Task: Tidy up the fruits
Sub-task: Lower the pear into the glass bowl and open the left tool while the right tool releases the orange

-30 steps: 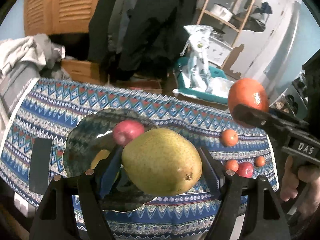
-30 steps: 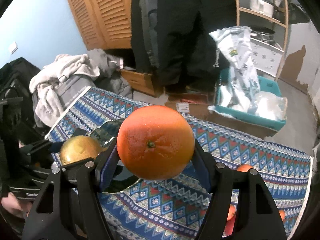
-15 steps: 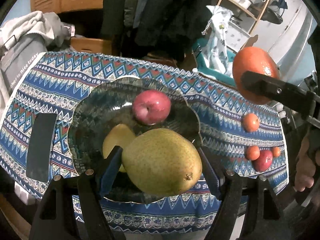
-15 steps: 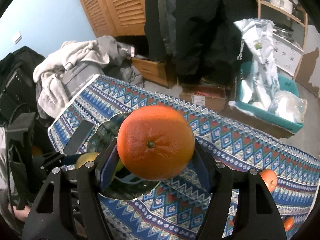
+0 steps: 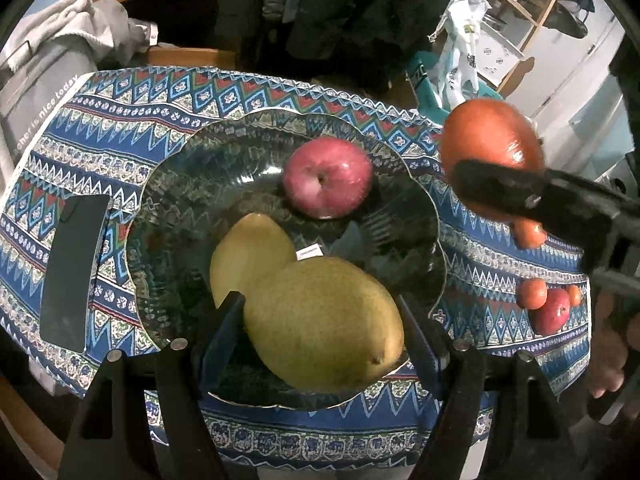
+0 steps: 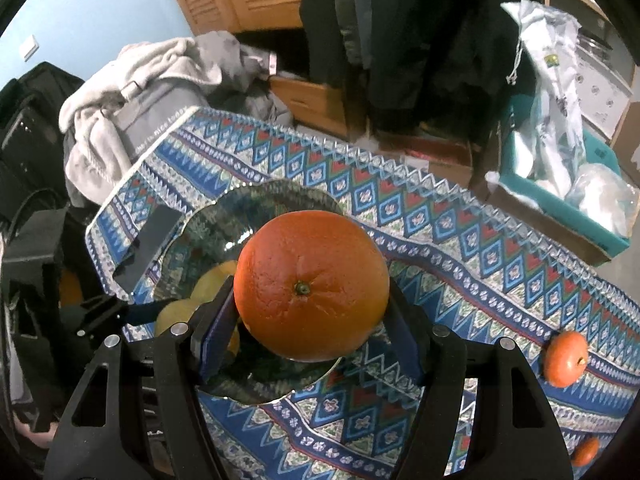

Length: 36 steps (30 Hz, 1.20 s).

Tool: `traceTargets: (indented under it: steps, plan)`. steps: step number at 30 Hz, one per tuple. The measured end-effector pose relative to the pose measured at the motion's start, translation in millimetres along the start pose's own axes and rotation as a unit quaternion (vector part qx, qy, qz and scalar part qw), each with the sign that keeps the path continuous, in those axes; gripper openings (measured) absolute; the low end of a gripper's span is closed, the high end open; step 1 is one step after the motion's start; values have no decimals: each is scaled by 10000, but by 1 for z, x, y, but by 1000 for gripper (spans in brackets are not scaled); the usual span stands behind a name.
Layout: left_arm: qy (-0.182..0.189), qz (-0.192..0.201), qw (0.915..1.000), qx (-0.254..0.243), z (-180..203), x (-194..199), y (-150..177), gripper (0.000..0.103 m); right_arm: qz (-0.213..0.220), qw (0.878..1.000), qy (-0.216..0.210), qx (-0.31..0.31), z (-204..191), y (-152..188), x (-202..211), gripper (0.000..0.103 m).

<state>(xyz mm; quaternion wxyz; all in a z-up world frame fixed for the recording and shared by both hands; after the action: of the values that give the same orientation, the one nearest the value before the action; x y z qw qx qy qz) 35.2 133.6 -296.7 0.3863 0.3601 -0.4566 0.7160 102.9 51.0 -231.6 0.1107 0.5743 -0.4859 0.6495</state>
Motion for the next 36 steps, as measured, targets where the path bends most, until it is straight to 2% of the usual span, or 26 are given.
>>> traceTargets:
  steps: [12,20,22,26,36]
  plan:
    - [-61,-59,9998,-177,6,-6,5,78,-459,9989,-65,59,-9,22,-40,69]
    - [-33,-404,9989,-214,10,-22,16,78,-652,9978,-95,19,-9,30,-54,69]
    - [-85,-364,9990,-235,9,-21,15,78,-696,9975,-93,40,-10,32,-58,69]
    - [-34,-271,9996,-105,4,-15,8,78,-797,9967,-135,59,-13,37,-64,70]
    - [-26,-322,9994,99,-6,-14,9,78,-863,9960,-222,-72,-15,38,-69,71]
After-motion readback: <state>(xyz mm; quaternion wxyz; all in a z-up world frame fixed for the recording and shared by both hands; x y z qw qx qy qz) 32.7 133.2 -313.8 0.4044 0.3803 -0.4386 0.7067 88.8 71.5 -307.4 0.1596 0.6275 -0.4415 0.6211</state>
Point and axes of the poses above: each gripper's, at about its wrist camera, not at the fingertips, and x roughly against the way its jaws point, z to its right, y to its underside, the point moved 8 cm from there along -x, roughly the way its jaws point, and after that the axes turned 7 degrees about y, right-handed, at the moved point
